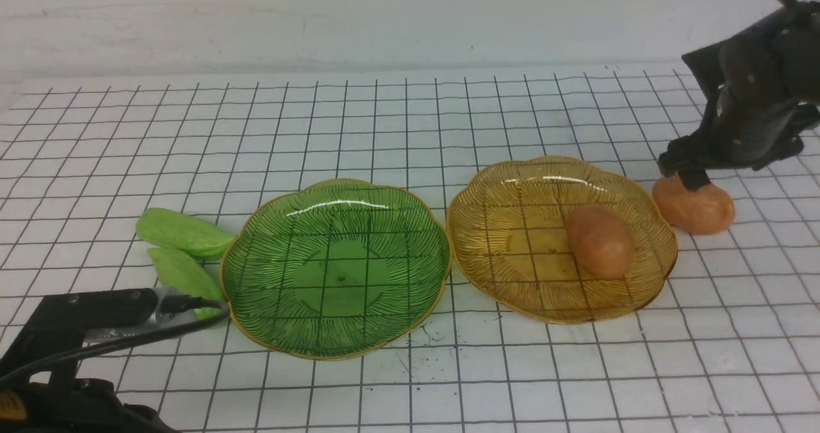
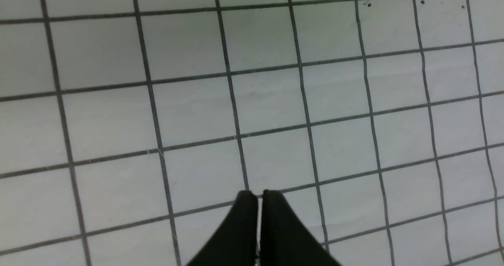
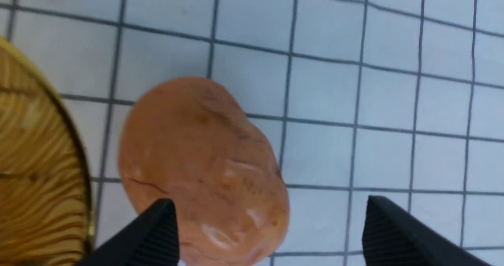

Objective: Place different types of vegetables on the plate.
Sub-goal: 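Put the potato onto the plate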

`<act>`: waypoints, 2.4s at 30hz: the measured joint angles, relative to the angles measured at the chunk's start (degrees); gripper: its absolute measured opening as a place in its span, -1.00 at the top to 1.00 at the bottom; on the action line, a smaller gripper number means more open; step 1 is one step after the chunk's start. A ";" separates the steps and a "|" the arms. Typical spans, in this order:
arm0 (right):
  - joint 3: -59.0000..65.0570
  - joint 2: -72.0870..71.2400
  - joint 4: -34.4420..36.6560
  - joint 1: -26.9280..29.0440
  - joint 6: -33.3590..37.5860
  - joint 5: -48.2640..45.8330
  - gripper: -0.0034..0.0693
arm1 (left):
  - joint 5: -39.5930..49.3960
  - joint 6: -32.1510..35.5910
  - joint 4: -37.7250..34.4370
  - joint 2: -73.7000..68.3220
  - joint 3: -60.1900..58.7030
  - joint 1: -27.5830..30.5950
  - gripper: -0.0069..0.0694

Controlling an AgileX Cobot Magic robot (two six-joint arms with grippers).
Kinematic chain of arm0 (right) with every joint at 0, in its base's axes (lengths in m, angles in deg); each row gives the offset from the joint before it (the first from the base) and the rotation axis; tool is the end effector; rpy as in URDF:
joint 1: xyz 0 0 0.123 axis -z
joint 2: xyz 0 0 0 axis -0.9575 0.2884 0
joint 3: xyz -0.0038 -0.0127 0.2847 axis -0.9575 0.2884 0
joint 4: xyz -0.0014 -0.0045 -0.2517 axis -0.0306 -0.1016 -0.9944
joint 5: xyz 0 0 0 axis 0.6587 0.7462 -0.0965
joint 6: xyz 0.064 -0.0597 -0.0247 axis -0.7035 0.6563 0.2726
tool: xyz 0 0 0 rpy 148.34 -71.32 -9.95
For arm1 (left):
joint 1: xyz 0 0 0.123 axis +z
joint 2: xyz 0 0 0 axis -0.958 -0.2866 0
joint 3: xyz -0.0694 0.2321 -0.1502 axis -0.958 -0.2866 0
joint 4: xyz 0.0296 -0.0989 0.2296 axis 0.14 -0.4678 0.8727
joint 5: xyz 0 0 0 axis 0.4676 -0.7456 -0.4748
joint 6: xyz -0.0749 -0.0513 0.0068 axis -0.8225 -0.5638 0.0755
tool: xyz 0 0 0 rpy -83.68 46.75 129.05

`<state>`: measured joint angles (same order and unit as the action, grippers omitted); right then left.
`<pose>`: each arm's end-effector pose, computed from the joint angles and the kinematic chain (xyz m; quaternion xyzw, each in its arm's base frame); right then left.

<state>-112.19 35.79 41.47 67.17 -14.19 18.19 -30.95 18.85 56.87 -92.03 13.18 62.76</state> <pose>0.4285 0.0157 0.2168 -0.0658 0.9703 -0.1614 0.1680 0.1372 -0.0482 0.2348 0.0376 0.9648 -0.1579 0.2070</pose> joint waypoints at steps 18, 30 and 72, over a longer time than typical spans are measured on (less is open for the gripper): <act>-8.79 0.02 26.37 10.57 17.53 -4.56 0.73 | 0.00 0.00 -1.40 0.00 0.00 0.00 0.83; -8.85 5.21 26.57 8.57 25.18 -4.25 -0.79 | 0.00 0.00 -1.47 0.00 0.00 0.00 0.83; -11.90 3.79 37.59 -8.45 22.07 -17.50 -0.61 | -0.11 0.00 0.22 0.00 0.00 0.00 0.77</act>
<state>-124.09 39.57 79.06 58.72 7.88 0.69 -31.06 18.85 57.09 -92.03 13.18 62.76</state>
